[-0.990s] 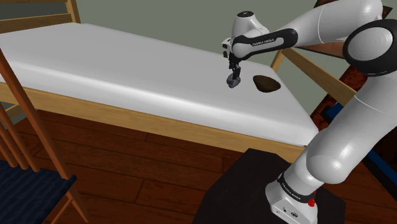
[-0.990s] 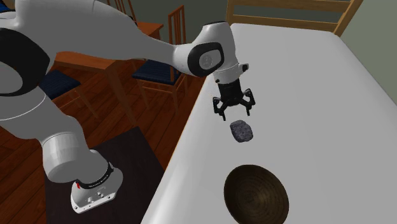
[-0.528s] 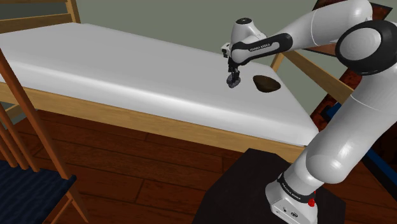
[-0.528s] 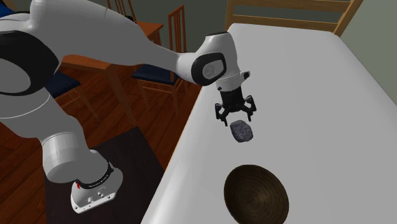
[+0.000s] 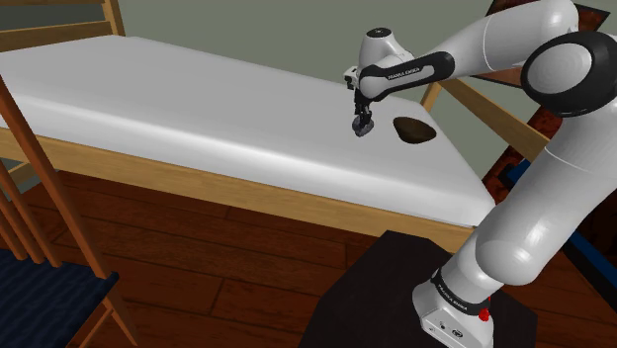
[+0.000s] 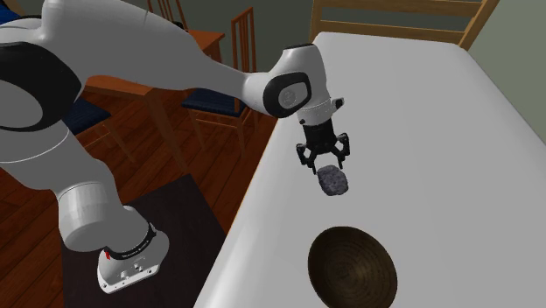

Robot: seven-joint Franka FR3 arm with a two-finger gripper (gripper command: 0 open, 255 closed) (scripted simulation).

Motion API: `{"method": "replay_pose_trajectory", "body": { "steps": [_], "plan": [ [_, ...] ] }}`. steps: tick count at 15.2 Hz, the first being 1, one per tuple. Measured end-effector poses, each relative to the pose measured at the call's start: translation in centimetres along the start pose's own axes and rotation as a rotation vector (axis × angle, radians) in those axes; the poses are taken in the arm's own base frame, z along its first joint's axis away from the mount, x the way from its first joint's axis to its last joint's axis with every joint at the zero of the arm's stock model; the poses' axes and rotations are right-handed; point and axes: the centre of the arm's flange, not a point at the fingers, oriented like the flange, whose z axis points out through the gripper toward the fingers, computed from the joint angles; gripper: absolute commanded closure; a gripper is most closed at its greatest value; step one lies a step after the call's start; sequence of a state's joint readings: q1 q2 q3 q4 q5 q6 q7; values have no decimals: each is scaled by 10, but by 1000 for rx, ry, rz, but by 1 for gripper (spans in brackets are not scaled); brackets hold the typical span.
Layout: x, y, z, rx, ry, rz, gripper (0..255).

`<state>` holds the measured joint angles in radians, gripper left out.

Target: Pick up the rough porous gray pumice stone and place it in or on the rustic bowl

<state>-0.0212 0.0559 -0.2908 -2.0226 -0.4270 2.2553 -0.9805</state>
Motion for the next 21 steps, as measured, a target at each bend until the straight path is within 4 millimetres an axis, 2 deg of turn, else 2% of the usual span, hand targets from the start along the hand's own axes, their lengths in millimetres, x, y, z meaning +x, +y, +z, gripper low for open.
{"method": "replay_pose_trajectory", "body": {
  "steps": [8, 21],
  "plan": [
    [-1, 1, -2, 1, -1, 0, 255],
    [-18, 21, -61, 1, -1, 0, 255]
  ]
}}
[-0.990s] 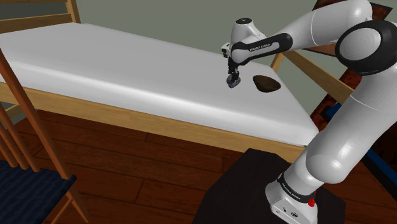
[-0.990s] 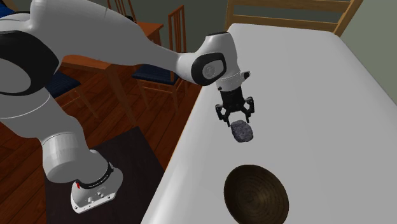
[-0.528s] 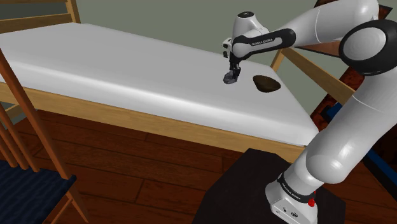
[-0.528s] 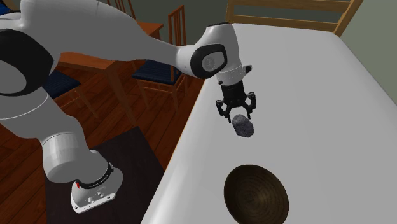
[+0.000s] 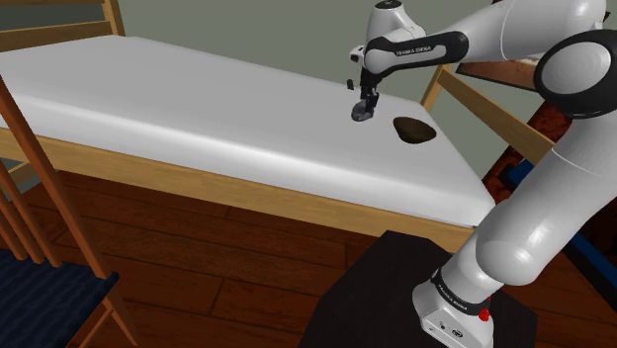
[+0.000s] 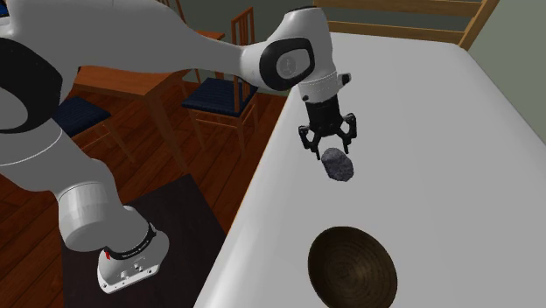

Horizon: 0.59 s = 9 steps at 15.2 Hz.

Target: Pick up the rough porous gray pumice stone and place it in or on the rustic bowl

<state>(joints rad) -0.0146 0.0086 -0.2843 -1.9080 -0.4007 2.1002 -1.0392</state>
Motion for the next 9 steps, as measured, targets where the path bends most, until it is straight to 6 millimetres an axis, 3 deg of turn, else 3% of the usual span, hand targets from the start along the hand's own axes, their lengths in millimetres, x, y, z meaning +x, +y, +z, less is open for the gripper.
{"method": "replay_pose_trajectory", "body": {
  "steps": [9],
  "plan": [
    [-10, 15, -44, 0, 0, 0, 255]
  ]
}}
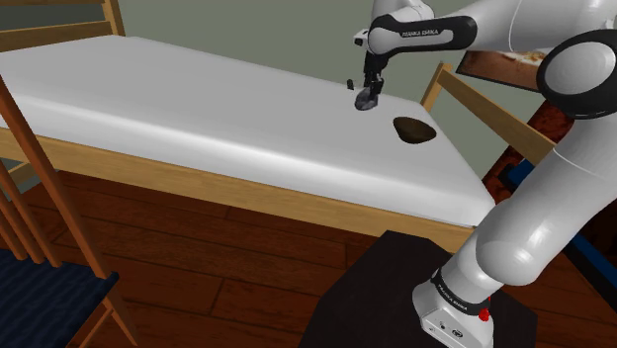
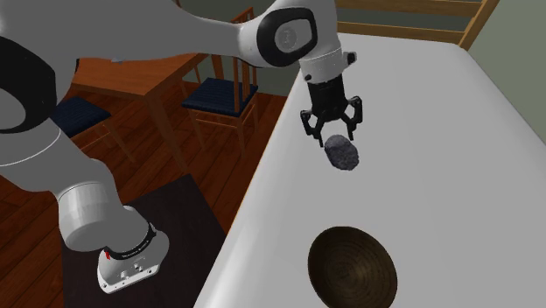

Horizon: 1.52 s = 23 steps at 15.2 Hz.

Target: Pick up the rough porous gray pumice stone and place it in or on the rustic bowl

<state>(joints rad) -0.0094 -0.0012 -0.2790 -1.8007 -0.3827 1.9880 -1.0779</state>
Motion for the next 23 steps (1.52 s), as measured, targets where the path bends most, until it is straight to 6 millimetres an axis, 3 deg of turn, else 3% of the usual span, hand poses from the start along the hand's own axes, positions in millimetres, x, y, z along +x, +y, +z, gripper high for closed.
{"method": "replay_pose_trajectory", "body": {
  "steps": [7, 23],
  "plan": [
    [-14, 9, -28, 0, 0, 0, 255],
    [-219, 12, -6, 1, 0, 1, 255]
  ]
}}
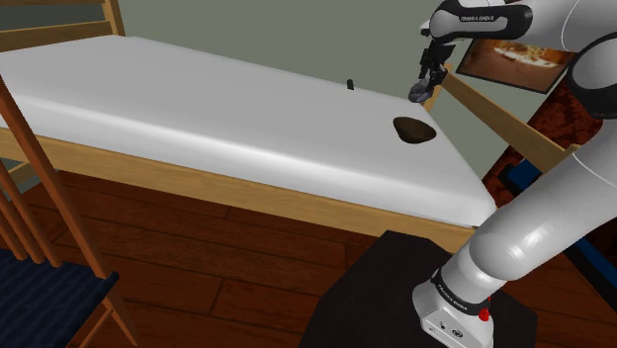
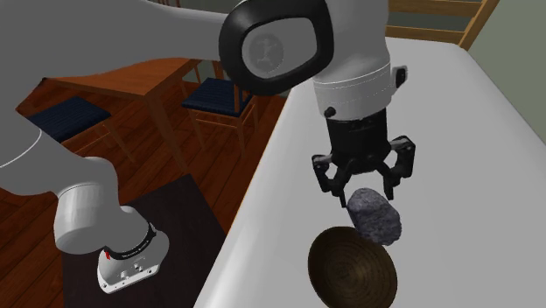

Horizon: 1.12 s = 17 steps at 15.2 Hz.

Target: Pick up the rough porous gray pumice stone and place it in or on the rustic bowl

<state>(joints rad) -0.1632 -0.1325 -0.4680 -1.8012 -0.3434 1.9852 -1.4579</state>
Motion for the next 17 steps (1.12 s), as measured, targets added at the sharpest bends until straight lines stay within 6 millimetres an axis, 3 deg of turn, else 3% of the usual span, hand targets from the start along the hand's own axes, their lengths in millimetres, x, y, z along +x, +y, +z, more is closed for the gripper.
{"method": "replay_pose_trajectory", "body": {
  "steps": [2, 4, 17],
  "plan": [
    [-19, 0, 7, 0, 0, 0, 255],
    [-21, -2, 13, 0, 0, 0, 255],
    [-6, -23, 77, 0, 0, -1, 255]
  ]
}}
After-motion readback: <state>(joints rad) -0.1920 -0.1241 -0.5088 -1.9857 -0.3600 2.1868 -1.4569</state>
